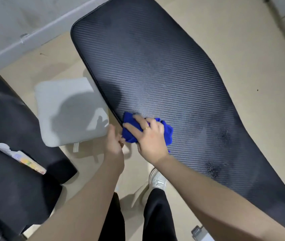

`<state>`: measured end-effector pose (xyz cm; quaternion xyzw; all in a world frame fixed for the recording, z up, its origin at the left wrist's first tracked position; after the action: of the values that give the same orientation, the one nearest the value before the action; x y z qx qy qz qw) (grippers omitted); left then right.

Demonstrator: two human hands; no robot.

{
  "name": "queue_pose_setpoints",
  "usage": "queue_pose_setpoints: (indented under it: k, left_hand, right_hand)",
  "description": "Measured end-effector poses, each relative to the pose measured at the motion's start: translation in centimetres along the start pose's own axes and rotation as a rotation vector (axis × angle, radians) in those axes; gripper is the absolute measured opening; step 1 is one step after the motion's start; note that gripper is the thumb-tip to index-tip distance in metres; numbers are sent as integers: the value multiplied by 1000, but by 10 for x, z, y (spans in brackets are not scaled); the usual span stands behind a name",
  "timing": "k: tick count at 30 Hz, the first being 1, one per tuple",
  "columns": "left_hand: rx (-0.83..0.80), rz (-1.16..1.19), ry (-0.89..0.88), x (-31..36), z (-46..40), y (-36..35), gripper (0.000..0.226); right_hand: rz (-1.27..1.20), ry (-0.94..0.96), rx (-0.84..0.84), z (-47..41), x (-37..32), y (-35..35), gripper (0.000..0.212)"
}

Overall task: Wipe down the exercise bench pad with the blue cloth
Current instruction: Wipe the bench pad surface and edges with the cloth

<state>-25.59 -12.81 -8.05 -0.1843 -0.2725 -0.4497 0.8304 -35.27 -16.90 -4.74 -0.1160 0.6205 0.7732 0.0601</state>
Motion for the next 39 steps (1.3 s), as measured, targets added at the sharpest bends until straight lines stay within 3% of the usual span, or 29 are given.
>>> queue_pose_setpoints:
  k: [4, 6, 8, 10, 15, 20, 22, 26, 28, 31, 34, 36, 39]
  left_hand:
    - [-149, -134, -8, 8, -5, -3, 56]
    - [-151, -201, -51, 9, -10, -3, 54]
    - [-133, -191, -88, 7, -12, -3, 50]
    - [-111, -131, -67, 1, -11, -2, 49]
    - [-83, 80, 125, -23, 11, 1, 52]
    - [-109, 40, 137, -23, 32, -8, 27]
    - [-77, -38, 83, -23, 30, -7, 23]
    - [-55, -126, 86, -38, 28, -7, 32]
    - [-99, -148, 165, -54, 36, -14, 39]
    - [-176, -90, 243, -75, 51, -29, 43]
    - [-142, -5, 262, -81, 61, -39, 47]
    - [-90, -19, 262, -84, 60, -40, 46]
    - [-28, -105, 224, -88, 59, -43, 30]
  right_hand:
    - [152, 174, -35, -11, 6, 9, 54]
    - [123, 29, 13, -36, 28, 26, 57]
    - [36, -237, 32, -53, 51, 33, 55]
    - [1, -323, 60, -49, 50, 29, 55]
    - [197, 45, 54, 33, 18, -4, 53]
    - [353, 370, -1, 51, 38, 4, 60]
    - [355, 244, 11, 29, 63, 16, 62]
    - [215, -232, 73, 7, 97, 37, 56]
    - [256, -176, 86, 27, 85, 28, 55]
    - [274, 83, 21, 77, 68, 5, 60]
    - [202, 167, -65, 82, 77, 7, 61]
    - [177, 138, -76, 61, 90, 17, 62]
    - [85, -183, 5, 27, 132, 39, 63]
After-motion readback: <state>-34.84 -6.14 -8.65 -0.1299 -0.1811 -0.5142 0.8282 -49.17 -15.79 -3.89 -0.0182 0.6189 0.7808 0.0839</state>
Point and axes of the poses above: each hand's wrist, its own z-axis away from the middle knuckle, its own y-axis out of the back of the hand, x = y × z, the point moved 7 cm from there along -z, towards the middle knuckle, and after that the axes turned 14 degrees about -y, right-handed, at the moved point
